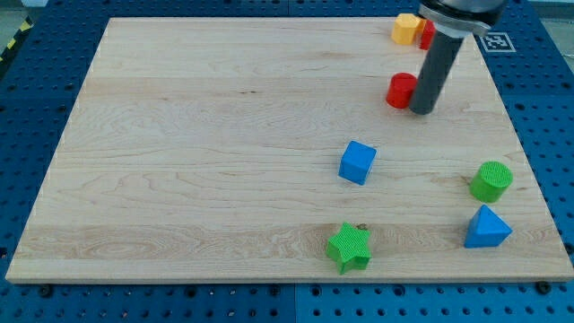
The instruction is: Move red circle closer to red star
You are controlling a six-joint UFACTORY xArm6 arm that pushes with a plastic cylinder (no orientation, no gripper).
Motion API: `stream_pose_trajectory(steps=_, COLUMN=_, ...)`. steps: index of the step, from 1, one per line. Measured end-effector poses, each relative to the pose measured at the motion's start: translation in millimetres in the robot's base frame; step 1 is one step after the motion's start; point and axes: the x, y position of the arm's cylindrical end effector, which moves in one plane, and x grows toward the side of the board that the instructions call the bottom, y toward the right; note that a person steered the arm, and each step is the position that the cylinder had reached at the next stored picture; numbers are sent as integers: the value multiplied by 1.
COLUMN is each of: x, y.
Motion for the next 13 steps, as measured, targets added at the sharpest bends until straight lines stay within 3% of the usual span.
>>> stream_pose_trajectory(steps=2, x=14, y=-61)
stream_pose_trajectory(steps=4, x=-9, y=-50)
stream_pose_trajectory(steps=7, x=-28, y=14)
stream_pose_trajectory(steps=9, x=-42, y=-25)
stream_pose_trajectory(steps=13, x=-91, y=-25)
